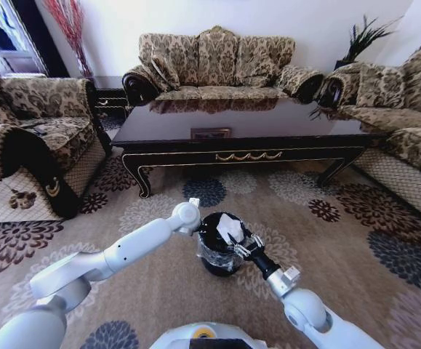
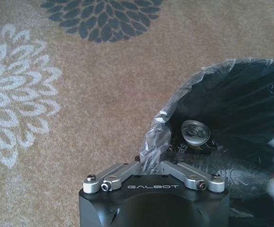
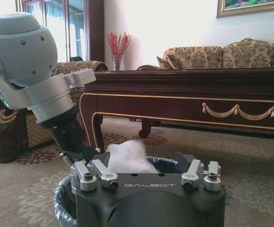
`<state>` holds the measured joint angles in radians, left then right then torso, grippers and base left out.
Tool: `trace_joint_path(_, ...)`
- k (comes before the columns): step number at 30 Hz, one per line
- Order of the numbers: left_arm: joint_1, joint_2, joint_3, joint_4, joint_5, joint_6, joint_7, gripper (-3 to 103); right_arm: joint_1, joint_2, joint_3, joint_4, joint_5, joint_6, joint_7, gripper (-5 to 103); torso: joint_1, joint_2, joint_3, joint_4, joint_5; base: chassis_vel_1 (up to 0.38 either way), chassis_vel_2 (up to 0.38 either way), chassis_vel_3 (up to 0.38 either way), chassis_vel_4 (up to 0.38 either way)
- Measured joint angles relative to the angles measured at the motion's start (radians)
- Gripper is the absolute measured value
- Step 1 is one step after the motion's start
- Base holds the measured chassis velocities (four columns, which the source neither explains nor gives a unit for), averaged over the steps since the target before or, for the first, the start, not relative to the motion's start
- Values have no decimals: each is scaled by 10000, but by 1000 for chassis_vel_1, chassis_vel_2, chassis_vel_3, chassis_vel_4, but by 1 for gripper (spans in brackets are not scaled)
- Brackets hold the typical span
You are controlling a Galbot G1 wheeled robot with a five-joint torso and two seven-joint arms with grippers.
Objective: Move to the front of the table and pick up the trash from the floor, then place it into the trash bin.
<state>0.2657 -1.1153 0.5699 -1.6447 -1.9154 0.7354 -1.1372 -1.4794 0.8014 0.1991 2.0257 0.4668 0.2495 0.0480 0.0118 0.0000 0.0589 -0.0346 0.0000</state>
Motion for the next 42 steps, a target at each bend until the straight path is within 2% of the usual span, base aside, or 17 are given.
trace_joint_path(3, 18, 11, -23, -19, 12, 0, -10, 0, 0, 1, -6, -6, -24, 0, 0, 91, 0, 0, 0, 1, 0, 0, 0, 0, 0)
trace_joint_path(5, 19, 11, -24, -23, 13, 0, -9, 0, 2, -3, -2, -6, -24, 0, 1, 91, 0, 0, 0, 1, 0, 0, 0, 0, 0)
trace_joint_path(6, 21, 11, -24, -33, 13, 0, -10, 0, 4, -14, 23, 3, -19, 0, 4, 99, 0, 0, 0, 1, 0, 0, 0, 0, 0)
trace_joint_path(15, 29, 155, -82, -22, 57, 0, -8, 0, -62, 45, 319, 161, 125, 0, 21, 100, 0, 0, 0, 0, -1, 0, 0, 0, 0)
trace_joint_path(18, 93, 354, -186, 14, 327, 0, -16, 0, -106, 162, 632, 236, 279, 1, 27, 100, 0, 0, 0, 1, 0, 0, 0, 0, 0)
trace_joint_path(24, 213, 818, -437, -202, 357, 0, -20, 0, -196, 228, 1145, 320, 535, 12, 35, 100, 0, 0, 0, 0, -1, 0, 0, 0, 0)
trace_joint_path(33, 1095, 1827, -1433, -806, 322, 0, -41, 0, -485, 559, 1534, 197, 585, 120, 30, 100, 0, 0, 0, 0, 0, 0, 0, 0, 0)
trace_joint_path(42, 2264, 2349, -2471, -960, 620, 0, -11, 0, -804, 743, 1888, 119, 630, 201, 10, 100, 0, 0, 0, 2, -2, 0, 0, 0, 0)
